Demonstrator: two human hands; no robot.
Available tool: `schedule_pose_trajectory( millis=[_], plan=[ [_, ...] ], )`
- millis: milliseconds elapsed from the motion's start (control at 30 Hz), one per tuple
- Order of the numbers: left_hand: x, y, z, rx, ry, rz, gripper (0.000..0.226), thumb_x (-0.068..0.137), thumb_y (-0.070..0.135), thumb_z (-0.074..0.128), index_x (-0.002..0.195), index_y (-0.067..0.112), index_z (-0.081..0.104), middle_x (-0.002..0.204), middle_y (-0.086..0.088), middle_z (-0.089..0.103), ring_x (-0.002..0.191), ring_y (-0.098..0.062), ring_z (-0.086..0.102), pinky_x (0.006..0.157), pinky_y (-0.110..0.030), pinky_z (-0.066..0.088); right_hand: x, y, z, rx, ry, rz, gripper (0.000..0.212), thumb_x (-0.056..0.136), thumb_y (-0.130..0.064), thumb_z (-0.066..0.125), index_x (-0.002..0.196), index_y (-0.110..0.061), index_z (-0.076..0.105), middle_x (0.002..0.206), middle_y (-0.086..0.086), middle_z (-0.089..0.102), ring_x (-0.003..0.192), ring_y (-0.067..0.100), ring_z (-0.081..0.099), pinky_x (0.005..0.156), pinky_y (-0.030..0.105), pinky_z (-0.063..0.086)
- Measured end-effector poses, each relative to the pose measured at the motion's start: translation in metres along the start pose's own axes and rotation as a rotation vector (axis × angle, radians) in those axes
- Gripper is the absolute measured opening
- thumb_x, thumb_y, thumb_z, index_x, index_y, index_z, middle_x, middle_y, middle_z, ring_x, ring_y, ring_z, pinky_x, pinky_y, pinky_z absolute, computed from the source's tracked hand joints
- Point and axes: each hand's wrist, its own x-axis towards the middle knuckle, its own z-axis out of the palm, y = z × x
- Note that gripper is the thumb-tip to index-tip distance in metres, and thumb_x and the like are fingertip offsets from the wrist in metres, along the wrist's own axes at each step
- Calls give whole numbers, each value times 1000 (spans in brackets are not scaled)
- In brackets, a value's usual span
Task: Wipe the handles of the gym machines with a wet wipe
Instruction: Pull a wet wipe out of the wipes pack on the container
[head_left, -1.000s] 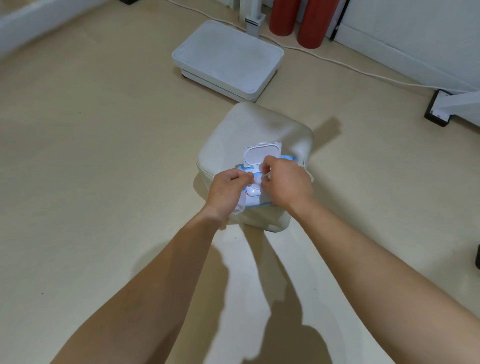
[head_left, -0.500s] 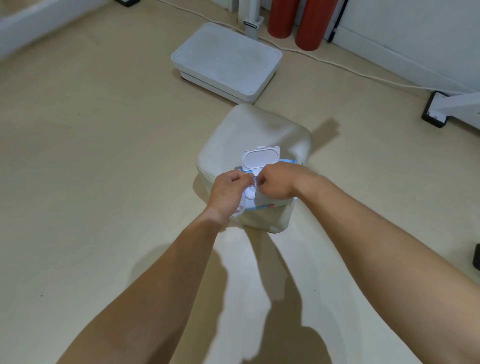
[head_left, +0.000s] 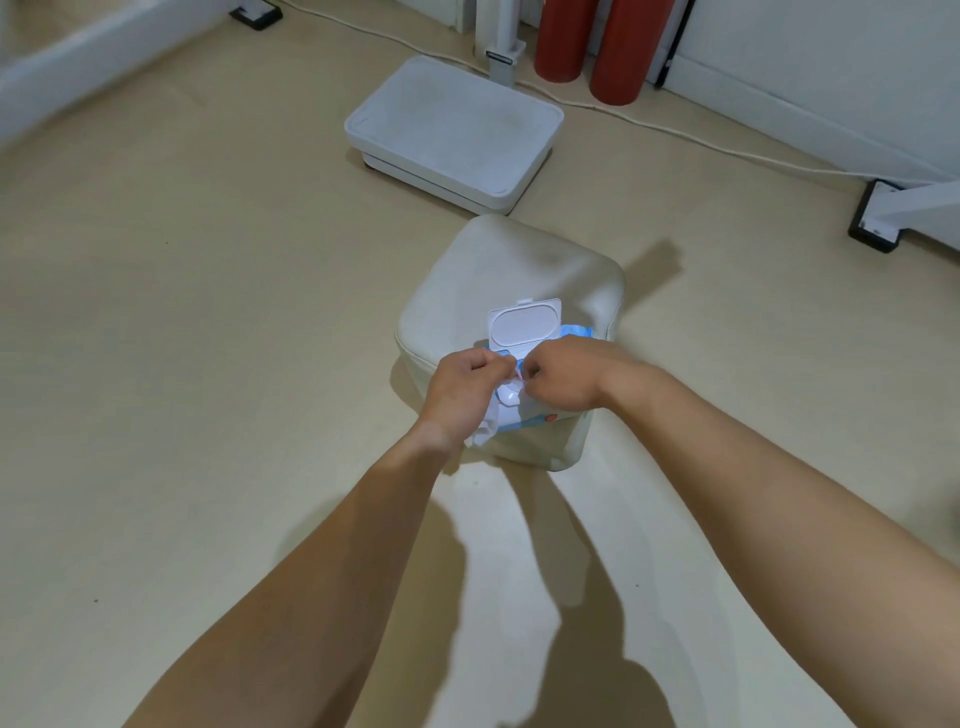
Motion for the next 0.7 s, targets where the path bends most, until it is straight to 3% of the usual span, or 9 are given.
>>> schedule_pose_trajectory(
  millis=[100, 233, 300, 433, 567, 700],
  plan=[
    [3, 0, -1, 14, 0, 3, 24, 94, 23, 64, 85, 3, 74, 69, 8, 63, 58, 0, 51, 58, -12, 40, -4, 10, 12, 282, 113, -7, 16, 87, -24, 48, 97, -32, 57, 97, -9, 65, 92, 18, 60, 72, 32, 46],
    [3, -2, 0, 12, 5, 13, 27, 94, 22, 64, 89, -2, 72, 75, 4, 64, 64, -5, 52, 59, -11, 41, -8, 22, 33, 550, 384, 18, 12, 84, -16, 61, 95, -20, 60, 78, -8, 64, 76, 16, 59, 70, 32, 48],
    [3, -2, 1, 3, 7, 12, 26, 94, 23, 65, 89, -2, 73, 75, 4, 64, 63, -4, 53, 58, -9, 41, -7, 22, 35, 519, 405, 15, 5, 85, -17, 61, 85, -20, 65, 74, -8, 64, 72, 16, 58, 68, 33, 49],
    [3, -3, -1, 5, 4, 7, 24, 94, 22, 65, 86, 1, 74, 71, 6, 63, 54, 3, 50, 56, -7, 39, -3, 10, 33, 399, 449, 36, 13, 88, -25, 57, 83, -21, 68, 74, -8, 66, 73, 16, 60, 65, 35, 54],
    [0, -1, -3, 11, -6, 6, 18, 92, 19, 65, 82, 6, 73, 66, 12, 61, 54, 5, 50, 58, -8, 39, 1, 5, 47, 582, 563, 83, 12, 84, -34, 56, 76, -27, 63, 67, -14, 61, 68, 14, 63, 58, 43, 59],
    [-4, -2, -4, 68, -47, 58, 16, 90, 19, 68, 77, 12, 71, 63, 16, 60, 59, 1, 53, 67, -17, 42, -2, 3, 56, 568, 627, 101, 16, 86, -35, 62, 74, -26, 65, 65, -11, 63, 65, 14, 63, 61, 40, 57]
  ],
)
